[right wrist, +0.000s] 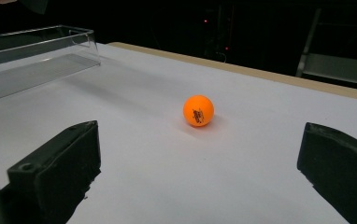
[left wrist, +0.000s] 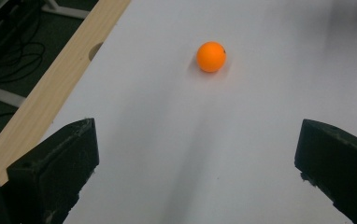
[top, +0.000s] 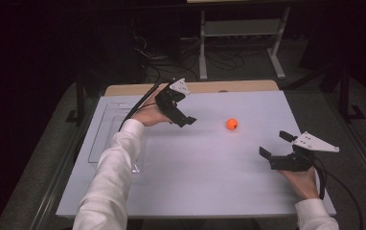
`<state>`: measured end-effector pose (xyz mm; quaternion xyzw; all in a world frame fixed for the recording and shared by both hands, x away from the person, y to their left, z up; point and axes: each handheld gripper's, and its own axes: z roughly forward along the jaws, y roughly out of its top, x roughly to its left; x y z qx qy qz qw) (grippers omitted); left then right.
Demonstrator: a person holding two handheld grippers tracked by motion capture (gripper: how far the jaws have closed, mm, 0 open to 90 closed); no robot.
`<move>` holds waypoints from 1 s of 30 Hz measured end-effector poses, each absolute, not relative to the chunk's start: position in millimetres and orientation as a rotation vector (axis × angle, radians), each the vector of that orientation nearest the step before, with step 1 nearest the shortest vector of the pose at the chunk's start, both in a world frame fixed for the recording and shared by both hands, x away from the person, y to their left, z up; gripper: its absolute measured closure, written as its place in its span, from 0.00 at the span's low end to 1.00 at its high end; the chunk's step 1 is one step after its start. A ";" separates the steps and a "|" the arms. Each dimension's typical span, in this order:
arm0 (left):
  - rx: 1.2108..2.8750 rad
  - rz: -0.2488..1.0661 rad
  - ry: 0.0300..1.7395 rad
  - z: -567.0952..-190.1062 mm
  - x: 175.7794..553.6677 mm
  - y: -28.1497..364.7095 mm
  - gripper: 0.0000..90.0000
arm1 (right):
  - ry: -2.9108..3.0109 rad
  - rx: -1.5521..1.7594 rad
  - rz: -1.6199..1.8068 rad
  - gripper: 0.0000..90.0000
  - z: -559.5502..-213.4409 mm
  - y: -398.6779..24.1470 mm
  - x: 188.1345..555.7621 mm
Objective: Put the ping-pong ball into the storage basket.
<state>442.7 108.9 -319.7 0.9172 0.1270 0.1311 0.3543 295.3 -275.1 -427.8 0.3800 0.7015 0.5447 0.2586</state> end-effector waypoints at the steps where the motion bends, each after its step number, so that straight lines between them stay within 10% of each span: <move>1: 2.375 0.339 0.324 -319.9 443.4 107.8 0.00 | 1.902 1.030 1.476 0.00 -427.8 -275.1 295.4; 30: 2.455 0.284 0.231 -328.2 458.5 62.3 0.00 | 1.914 1.015 1.466 0.00 -427.7 -272.4 293.1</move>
